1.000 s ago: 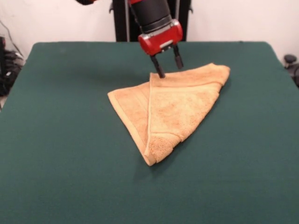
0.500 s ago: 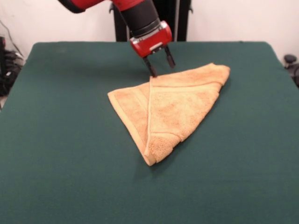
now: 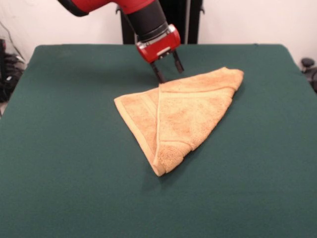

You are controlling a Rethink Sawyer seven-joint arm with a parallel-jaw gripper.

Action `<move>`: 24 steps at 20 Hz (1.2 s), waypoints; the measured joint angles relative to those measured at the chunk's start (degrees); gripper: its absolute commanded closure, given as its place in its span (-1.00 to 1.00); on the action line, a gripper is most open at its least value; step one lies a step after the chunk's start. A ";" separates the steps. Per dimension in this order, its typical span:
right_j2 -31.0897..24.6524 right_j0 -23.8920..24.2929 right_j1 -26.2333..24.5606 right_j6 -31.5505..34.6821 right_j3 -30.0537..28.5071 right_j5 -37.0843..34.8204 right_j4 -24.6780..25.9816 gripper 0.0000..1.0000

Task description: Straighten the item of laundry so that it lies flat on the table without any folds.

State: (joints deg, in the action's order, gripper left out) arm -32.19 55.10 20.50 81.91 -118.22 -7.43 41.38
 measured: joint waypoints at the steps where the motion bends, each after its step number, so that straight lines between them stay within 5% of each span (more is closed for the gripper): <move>1: 0.00 -0.11 0.49 0.00 0.22 -0.02 0.20 -1.00; 24: -0.83 -0.04 4.13 0.00 5.08 -2.43 0.73 -1.00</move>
State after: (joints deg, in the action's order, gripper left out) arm -33.02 55.06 24.62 81.91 -113.14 -9.86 42.11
